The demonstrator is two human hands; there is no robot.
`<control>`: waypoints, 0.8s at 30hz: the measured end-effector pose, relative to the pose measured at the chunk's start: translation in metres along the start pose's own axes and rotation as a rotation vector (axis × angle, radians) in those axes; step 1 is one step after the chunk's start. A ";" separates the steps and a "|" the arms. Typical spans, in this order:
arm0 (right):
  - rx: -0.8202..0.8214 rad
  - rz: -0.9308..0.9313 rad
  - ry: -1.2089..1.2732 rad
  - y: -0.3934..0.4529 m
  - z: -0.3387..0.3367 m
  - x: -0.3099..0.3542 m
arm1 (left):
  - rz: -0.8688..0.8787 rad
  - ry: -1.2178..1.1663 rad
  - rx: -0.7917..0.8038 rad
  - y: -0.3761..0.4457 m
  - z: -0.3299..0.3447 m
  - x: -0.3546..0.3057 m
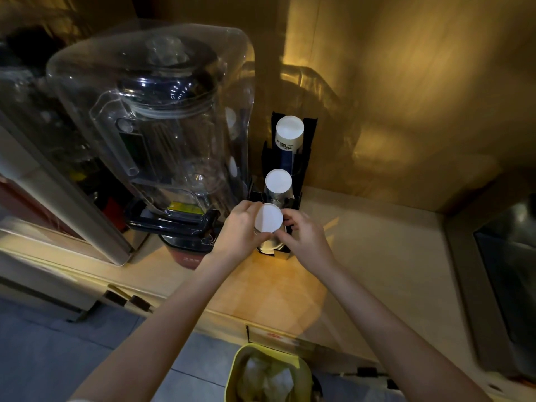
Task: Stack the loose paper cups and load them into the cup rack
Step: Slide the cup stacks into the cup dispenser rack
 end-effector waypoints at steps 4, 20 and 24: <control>0.013 0.028 -0.056 0.006 0.007 -0.003 | -0.012 0.029 0.030 0.003 0.009 0.010; 0.056 0.138 -0.132 0.008 0.009 -0.004 | -0.101 0.020 0.097 0.005 0.016 0.004; -0.089 0.145 0.099 0.005 -0.021 0.007 | -0.071 0.007 0.108 0.018 -0.008 -0.010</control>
Point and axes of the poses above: each hand's wrist, its own y-axis towards the middle knuckle, its own z-axis out of the palm, x = y × z, the point moved 2 cm from there along y, towards the middle knuckle, and after that the axes turned 14 degrees about x, right-handed, at the moved point
